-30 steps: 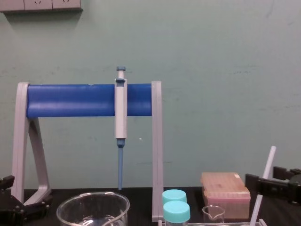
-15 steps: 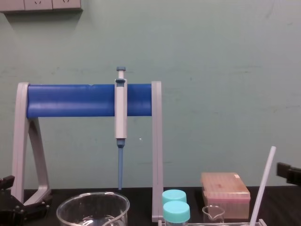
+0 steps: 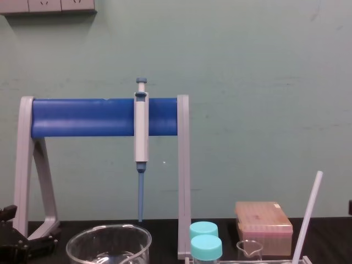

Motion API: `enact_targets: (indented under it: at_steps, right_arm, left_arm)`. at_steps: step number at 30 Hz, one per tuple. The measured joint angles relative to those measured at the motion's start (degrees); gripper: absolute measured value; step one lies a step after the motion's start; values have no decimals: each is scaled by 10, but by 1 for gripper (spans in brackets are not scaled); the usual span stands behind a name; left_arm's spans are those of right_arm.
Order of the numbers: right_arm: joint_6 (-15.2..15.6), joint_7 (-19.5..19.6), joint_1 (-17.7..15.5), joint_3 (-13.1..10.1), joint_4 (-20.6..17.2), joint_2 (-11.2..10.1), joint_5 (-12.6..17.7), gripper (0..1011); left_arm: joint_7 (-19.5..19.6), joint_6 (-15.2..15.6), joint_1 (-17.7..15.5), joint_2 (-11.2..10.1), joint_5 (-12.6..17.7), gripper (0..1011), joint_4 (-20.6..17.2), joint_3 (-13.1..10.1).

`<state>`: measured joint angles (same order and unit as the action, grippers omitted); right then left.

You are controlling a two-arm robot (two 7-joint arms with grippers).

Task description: Pick up the stirring rod with one hand, then place it down.

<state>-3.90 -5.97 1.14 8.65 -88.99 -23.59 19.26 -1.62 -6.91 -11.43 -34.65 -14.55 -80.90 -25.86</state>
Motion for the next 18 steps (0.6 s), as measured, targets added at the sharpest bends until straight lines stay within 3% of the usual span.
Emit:
enact_targets:
  at_steps: [9, 18]
  right_arm:
    - [-4, -14, 20, 8, 55, 31, -5, 1003]
    - [-4, -13, 19, 8, 50, 30, -6, 1003]
  left_arm:
    - [0, 0, 0, 0, 0, 1004, 0, 0]
    - [0, 0, 0, 0, 0, 1005, 0, 0]
